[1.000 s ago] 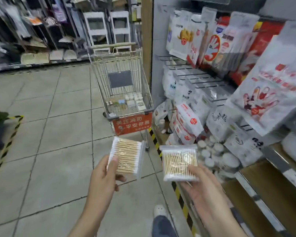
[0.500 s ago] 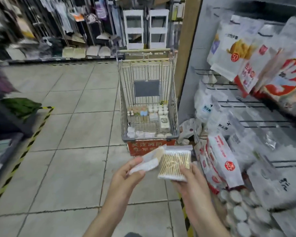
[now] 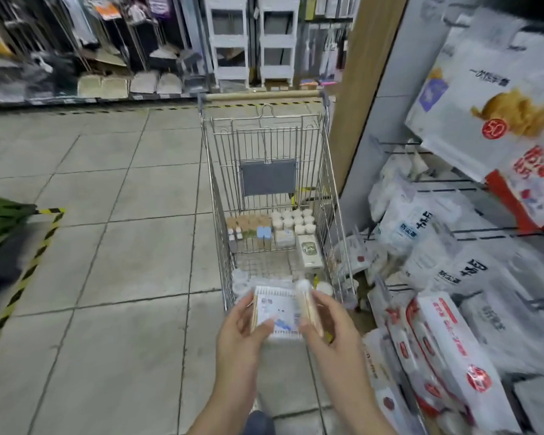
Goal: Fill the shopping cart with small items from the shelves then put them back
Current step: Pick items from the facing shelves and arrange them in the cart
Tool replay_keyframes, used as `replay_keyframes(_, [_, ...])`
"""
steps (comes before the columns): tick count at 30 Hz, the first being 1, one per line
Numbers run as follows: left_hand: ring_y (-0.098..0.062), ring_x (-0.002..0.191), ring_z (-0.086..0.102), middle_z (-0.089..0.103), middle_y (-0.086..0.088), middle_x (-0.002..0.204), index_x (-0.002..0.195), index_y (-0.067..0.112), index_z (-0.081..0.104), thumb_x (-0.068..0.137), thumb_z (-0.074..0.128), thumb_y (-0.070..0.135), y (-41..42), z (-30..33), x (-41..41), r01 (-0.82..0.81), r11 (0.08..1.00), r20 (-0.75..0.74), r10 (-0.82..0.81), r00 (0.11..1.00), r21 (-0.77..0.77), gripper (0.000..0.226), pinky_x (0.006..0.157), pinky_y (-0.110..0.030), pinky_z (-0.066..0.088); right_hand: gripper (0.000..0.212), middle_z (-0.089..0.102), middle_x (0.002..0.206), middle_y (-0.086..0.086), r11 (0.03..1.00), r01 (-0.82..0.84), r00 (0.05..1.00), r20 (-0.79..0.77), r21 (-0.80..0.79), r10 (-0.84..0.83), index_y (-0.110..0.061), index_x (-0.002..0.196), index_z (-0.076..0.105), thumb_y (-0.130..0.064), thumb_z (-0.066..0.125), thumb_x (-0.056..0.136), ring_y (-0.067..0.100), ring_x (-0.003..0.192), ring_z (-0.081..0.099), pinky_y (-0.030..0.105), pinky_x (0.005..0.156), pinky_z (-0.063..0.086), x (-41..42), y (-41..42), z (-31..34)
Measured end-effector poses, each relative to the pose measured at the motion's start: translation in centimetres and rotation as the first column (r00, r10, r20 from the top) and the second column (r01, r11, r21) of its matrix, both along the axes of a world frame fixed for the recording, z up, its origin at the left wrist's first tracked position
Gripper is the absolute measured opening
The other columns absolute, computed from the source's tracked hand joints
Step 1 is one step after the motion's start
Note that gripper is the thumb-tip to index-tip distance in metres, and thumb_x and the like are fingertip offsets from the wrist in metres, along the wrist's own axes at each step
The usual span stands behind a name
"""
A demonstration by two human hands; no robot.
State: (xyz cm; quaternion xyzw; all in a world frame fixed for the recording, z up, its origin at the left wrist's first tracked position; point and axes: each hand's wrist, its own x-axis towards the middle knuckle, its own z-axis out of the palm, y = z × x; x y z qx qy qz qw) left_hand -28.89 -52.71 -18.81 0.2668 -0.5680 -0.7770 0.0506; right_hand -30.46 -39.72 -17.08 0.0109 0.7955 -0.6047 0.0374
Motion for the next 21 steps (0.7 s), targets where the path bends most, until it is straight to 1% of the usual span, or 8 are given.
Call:
replay_keyframes(2, [-0.023,0.114,0.06,0.063,-0.007,0.123,0.122,0.018,0.057,0.083,0.061,-0.01,-1.4,-0.6,-2.8,0.009,1.0,0.029,-0.01,1.0,0.022,0.049,0.085,-0.034,0.054,0.026,0.05,0.119,-0.017,0.995,-0.053,0.998,-0.035,0.08,0.056,-0.039,0.116,0.059,-0.031,0.062,0.091,-0.012,0.106,0.047,0.001,0.08,0.037,-2.4,-1.4,-0.8])
replay_keyframes(3, [-0.024,0.115,0.059,0.062,-0.007,0.124,0.125,0.015,0.056,0.083,0.06,-0.011,-2.0,-0.7,-4.0,0.017,0.999,0.039,-0.019,0.999,0.04,0.049,0.075,-0.03,0.056,0.023,0.048,0.118,-0.015,0.992,-0.073,0.996,-0.036,0.099,0.077,-0.042,0.113,0.061,-0.036,0.057,0.091,-0.01,0.108,0.045,0.002,0.08,0.036,-3.4,-2.0,-1.2])
replay_keyframes(6, [-0.029,0.105,0.063,0.064,-0.01,0.117,0.121,0.011,0.056,0.084,0.057,-0.013,-3.4,-1.4,-6.4,0.026,0.994,0.071,-0.033,0.997,0.102,0.045,0.056,-0.024,0.052,0.025,0.045,0.116,-0.017,0.991,-0.067,0.997,-0.029,0.115,0.07,-0.043,0.106,0.066,-0.023,0.058,0.094,-0.006,0.111,0.042,0.005,0.082,0.038,-6.3,-3.1,-2.3])
replay_keyframes(10, [-0.029,0.101,0.065,0.067,-0.012,0.113,0.117,0.012,0.058,0.081,0.06,-0.013,-4.5,-2.8,-8.6,0.027,0.987,0.126,-0.048,0.991,0.16,0.043,0.068,-0.035,0.054,0.036,0.04,0.119,-0.018,1.0,-0.002,0.993,0.118,-0.025,0.005,-0.027,0.107,0.06,0.002,0.066,0.085,-0.018,0.101,0.046,0.004,0.068,0.046,-10.2,-3.2,-3.4])
replay_keyframes(13, [-0.026,0.09,0.068,0.068,-0.016,0.109,0.116,0.007,0.059,0.079,0.057,-0.017,-5.0,-4.2,-10.4,0.023,0.978,0.18,-0.061,0.982,0.207,0.044,0.062,-0.034,0.055,0.061,0.052,0.119,-0.014,0.981,-0.002,0.926,0.37,-0.194,0.075,-0.031,0.124,0.041,0.004,0.069,0.082,-0.003,0.096,0.058,0.018,0.061,0.054,-13.0,-2.4,-5.2])
replay_keyframes(16, [-0.028,0.083,0.07,0.068,-0.018,0.106,0.116,0.002,0.059,0.076,0.055,-0.021,-5.1,-5.5,-12.0,0.06,0.969,0.243,-0.119,0.963,0.239,0.046,0.058,-0.03,0.054,0.069,0.062,0.113,-0.001,0.986,-0.02,0.866,0.489,-0.168,0.101,-0.022,0.133,0.039,0.004,0.072,0.079,0.01,0.097,0.063,0.023,0.065,0.056,-15.4,-1.3,-7.1])
replay_keyframes(18, [-0.033,0.088,0.068,0.066,-0.021,0.107,0.117,0.003,0.059,0.076,0.052,-0.022,-5.0,-6.4,-13.1,0.076,0.966,0.293,-0.15,0.944,0.249,0.047,0.061,-0.033,0.054,0.07,0.062,0.11,-0.003,0.99,-0.028,0.848,0.521,-0.136,0.096,-0.016,0.136,0.041,0.002,0.074,0.077,0.015,0.103,0.061,0.027,0.076,0.055,-16.9,-0.8,-8.1])
replay_keyframes(21, [-0.03,0.087,0.067,0.068,-0.02,0.104,0.109,0.003,0.06,0.079,0.049,-0.018,-4.8,-7.8,-15.0,0.058,0.967,0.376,-0.152,0.914,0.249,0.038,0.058,-0.032,0.053,0.06,0.061,0.098,-0.012,0.989,-0.027,0.818,0.565,-0.148,0.107,-0.023,0.125,0.044,0.003,0.072,0.079,0.004,0.09,0.06,0.016,0.069,0.049,-19.2,0.1,-9.5])
